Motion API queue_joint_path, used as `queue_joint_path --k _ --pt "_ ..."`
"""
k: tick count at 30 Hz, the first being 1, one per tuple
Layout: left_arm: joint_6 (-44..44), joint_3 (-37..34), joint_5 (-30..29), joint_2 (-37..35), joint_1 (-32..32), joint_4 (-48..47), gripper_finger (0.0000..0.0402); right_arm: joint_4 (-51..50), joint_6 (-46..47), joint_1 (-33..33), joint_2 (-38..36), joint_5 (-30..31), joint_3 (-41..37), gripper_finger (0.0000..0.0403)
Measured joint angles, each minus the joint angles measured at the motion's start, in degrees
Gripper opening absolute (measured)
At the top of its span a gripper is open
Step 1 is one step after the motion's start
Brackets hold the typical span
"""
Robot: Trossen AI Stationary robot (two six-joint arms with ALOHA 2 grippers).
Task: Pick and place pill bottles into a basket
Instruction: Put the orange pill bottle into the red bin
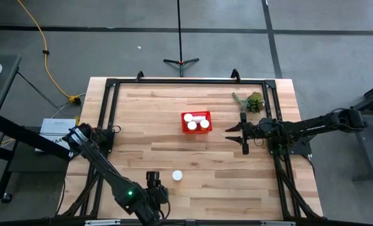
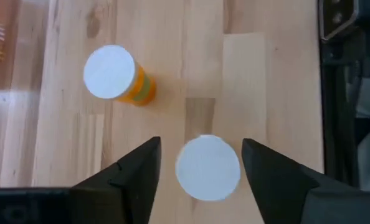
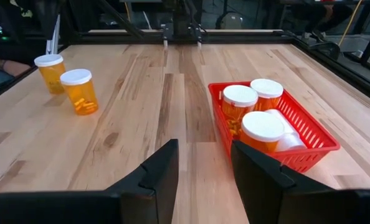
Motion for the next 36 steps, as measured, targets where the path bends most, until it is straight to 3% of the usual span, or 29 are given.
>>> queue_joint_path --k 10,17,36 --pt "0.6 0.0 3.6 2.9 1.4 -5.8 0.0327 -1.1 0.0 -0.1 0.0 1.2 0.0 0.0139" --pt "1.3 0.1 6.3 3.3 2.9 -4.9 0.0313 -1.4 0.0 -0.1 -0.1 3.3 0.0 0.0139" --pt "6.4 0.0 5.7 2.0 2.9 -6.5 0.0296 -1.4 0.0 -0.1 -0.1 3.5 0.0 0.0139"
